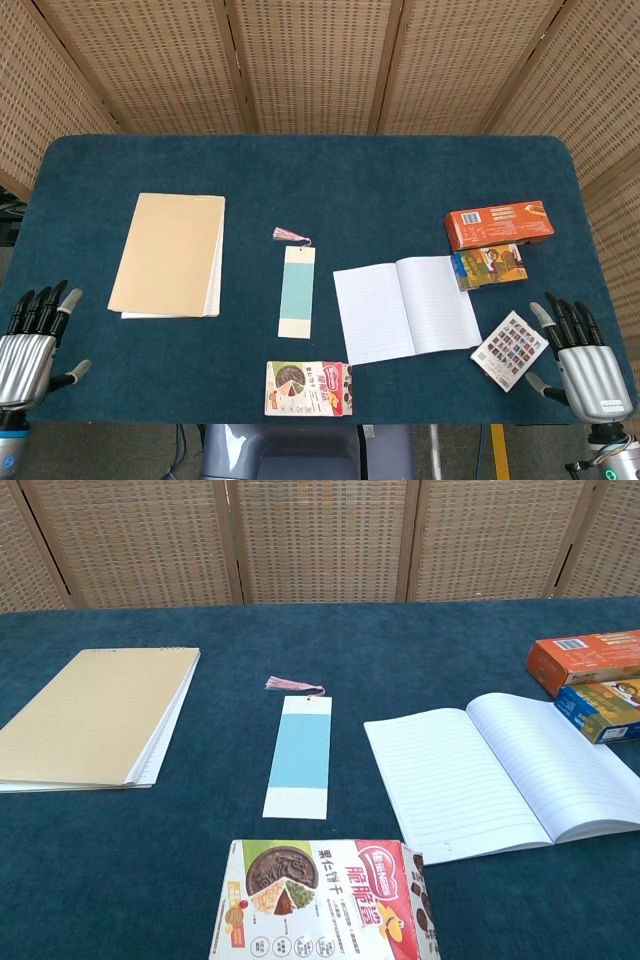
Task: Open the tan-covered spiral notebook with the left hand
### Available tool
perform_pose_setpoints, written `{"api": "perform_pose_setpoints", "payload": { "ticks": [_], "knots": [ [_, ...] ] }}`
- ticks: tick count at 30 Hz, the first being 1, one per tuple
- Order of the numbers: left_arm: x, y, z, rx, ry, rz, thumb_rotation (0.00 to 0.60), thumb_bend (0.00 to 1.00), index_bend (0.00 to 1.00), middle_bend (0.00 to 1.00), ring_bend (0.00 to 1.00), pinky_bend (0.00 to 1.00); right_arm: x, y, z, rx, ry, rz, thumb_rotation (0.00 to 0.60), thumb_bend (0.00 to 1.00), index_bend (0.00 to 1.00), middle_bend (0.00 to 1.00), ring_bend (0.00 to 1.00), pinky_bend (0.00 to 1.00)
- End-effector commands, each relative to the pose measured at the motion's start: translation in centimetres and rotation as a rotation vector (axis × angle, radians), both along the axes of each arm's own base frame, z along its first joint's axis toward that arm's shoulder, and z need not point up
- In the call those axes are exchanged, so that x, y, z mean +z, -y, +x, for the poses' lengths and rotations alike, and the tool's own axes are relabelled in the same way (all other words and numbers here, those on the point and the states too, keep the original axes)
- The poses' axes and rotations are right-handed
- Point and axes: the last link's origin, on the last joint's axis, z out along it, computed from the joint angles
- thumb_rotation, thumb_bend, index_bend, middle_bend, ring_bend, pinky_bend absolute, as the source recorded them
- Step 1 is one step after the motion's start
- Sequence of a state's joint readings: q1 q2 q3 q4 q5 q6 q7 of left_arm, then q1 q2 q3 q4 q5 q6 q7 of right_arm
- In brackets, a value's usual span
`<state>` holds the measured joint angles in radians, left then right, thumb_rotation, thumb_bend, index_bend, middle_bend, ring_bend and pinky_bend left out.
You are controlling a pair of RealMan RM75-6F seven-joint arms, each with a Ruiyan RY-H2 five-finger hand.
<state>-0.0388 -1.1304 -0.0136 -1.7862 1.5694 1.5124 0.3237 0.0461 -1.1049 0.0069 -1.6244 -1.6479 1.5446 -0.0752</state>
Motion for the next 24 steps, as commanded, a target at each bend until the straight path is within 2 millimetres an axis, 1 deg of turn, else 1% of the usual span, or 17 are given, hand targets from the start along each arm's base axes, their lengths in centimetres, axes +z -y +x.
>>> {"api": "perform_pose_setpoints", "payload": {
  "ticks": [1,9,24],
  "knots": [
    [-0.3,-0.5,0.1,0.002,-0.004,-0.019,0.600,0.16,0.00,0.00,0.00,0.00,0.0,0.0,0.0,-0.004,0.001,0.002,0.600,0.10,0.00,0.00,0.00,0.00],
    [-1.2,-2.1,0.1,0.012,-0.062,-0.059,0.600,0.16,0.00,0.00,0.00,0.00,-0.1,0.1,0.0,-0.006,0.004,0.005,0.600,0.10,0.00,0.00,0.00,0.00],
    [-4.0,-6.9,0.5,0.037,-0.143,-0.144,0.600,0.18,0.00,0.00,0.00,0.00,0.3,0.1,0.0,-0.011,0.029,0.002,0.600,0.10,0.00,0.00,0.00,0.00]
  ]
}}
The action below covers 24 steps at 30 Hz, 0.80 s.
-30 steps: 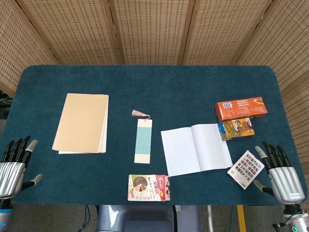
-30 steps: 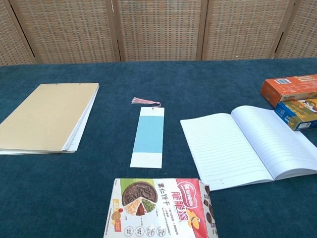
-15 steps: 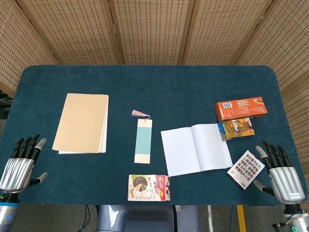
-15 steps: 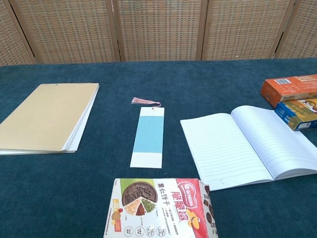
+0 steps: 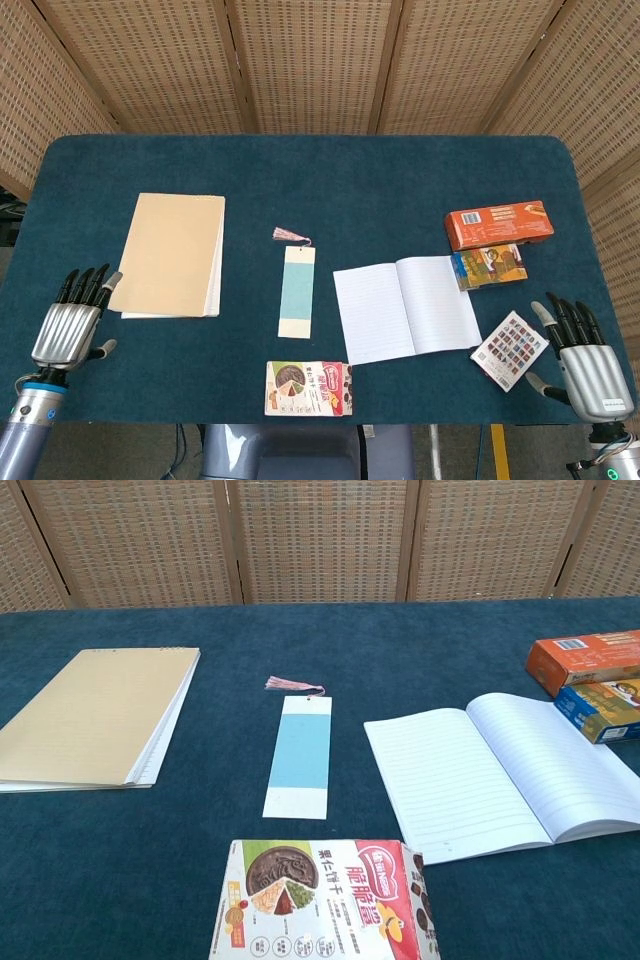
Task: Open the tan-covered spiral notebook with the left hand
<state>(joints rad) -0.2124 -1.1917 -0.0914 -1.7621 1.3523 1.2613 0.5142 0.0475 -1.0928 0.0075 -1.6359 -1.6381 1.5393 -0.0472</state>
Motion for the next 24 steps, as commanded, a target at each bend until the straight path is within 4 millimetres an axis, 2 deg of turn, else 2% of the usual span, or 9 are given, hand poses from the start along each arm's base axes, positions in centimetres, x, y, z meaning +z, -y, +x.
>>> {"api": "perform_pose_setpoints", "payload": {
  "ticks": [1,24],
  "knots": [
    [-0.7,-1.0,0.1,0.003,-0.011,-0.012,0.600,0.18,0.00,0.00,0.00,0.00,0.1,0.0,0.0,-0.001,0.003,-0.002,0.600,0.10,0.00,0.00,0.00,0.00],
    [-4.2,-5.5,-0.3,0.037,-0.073,-0.072,0.600,0.19,0.00,0.00,0.00,0.00,0.1,0.1,0.0,-0.007,0.006,-0.002,0.600,0.10,0.00,0.00,0.00,0.00]
  ]
}}
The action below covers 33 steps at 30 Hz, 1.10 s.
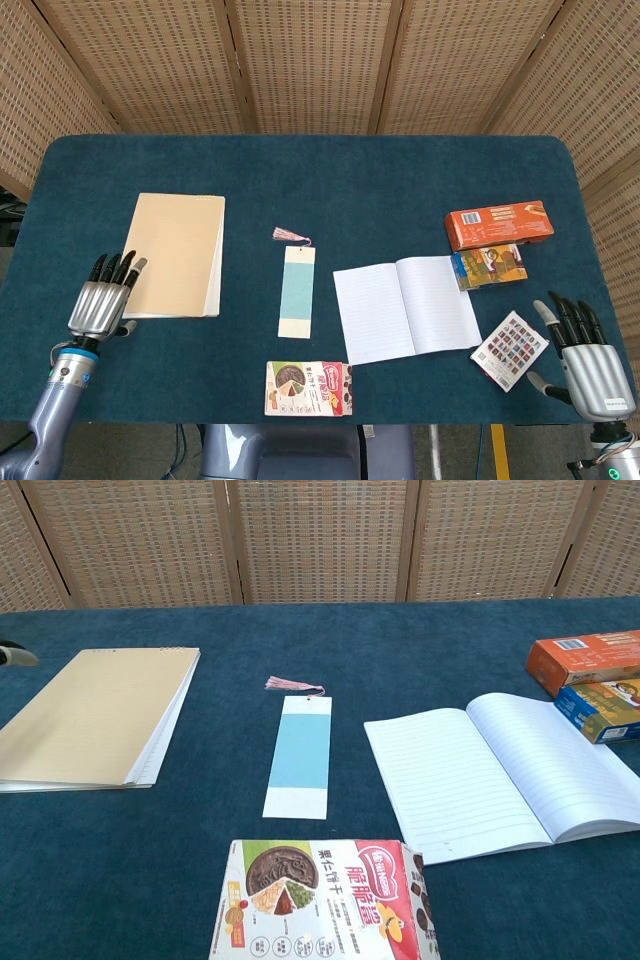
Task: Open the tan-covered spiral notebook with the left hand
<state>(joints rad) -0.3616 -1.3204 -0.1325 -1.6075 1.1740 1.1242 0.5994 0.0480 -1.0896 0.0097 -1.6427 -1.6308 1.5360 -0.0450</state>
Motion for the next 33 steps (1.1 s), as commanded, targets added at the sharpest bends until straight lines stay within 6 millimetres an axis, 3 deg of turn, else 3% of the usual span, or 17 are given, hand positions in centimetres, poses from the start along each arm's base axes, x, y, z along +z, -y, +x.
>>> {"api": "perform_pose_setpoints", "payload": {
  "ticks": [1,33],
  "knots": [
    [-0.6,-0.6,0.0,0.008,-0.012,-0.014,0.600,0.19,0.00,0.00,0.00,0.00,0.0,0.0,0.0,-0.001,0.000,-0.002,0.600,0.10,0.00,0.00,0.00,0.00],
    [-3.7,-2.9,-1.3,0.043,-0.119,-0.040,0.600,0.21,0.00,0.00,0.00,0.00,0.5,-0.1,0.1,0.005,0.027,-0.022,0.600,0.10,0.00,0.00,0.00,0.00]
  ]
}}
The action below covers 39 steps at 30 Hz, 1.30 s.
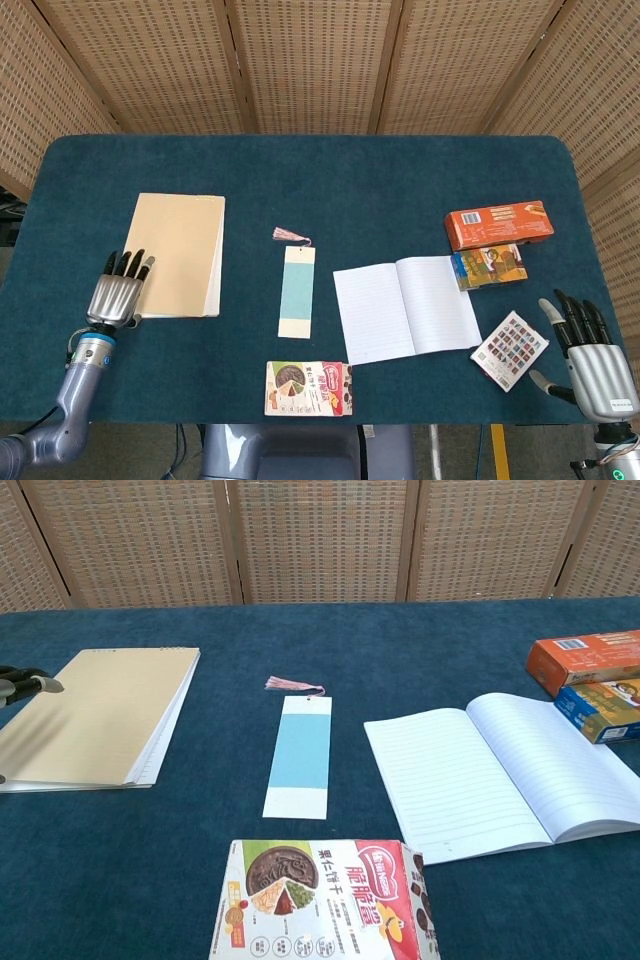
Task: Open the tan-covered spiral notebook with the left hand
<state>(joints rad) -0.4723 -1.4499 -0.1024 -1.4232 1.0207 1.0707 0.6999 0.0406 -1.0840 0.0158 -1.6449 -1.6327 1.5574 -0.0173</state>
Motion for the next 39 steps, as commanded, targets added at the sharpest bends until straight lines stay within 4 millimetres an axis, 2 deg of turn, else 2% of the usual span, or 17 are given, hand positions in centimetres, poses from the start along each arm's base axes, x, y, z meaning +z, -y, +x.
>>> {"api": "perform_pose_setpoints", "payload": {
  "ticks": [1,15,27,39],
  "knots": [
    [-0.4,0.0,0.0,-0.006,0.002,-0.003,0.600,0.21,0.00,0.00,0.00,0.00,0.0,0.0,0.0,0.000,0.000,0.000,0.600,0.10,0.00,0.00,0.00,0.00],
    [-2.2,-0.1,0.0,-0.026,0.009,0.006,0.600,0.21,0.00,0.00,0.00,0.00,0.0,-0.1,0.1,0.004,0.010,-0.001,0.600,0.10,0.00,0.00,0.00,0.00],
    [-2.8,-0.2,-0.2,-0.047,0.010,0.036,0.600,0.26,0.00,0.00,0.00,0.00,-0.1,-0.1,0.2,0.011,0.015,0.005,0.600,0.10,0.00,0.00,0.00,0.00],
    [-3.5,-0.2,-0.7,-0.058,-0.028,0.029,0.600,0.27,0.00,0.00,0.00,0.00,-0.1,-0.2,0.3,0.016,0.020,0.007,0.600,0.10,0.00,0.00,0.00,0.00]
  ]
}}
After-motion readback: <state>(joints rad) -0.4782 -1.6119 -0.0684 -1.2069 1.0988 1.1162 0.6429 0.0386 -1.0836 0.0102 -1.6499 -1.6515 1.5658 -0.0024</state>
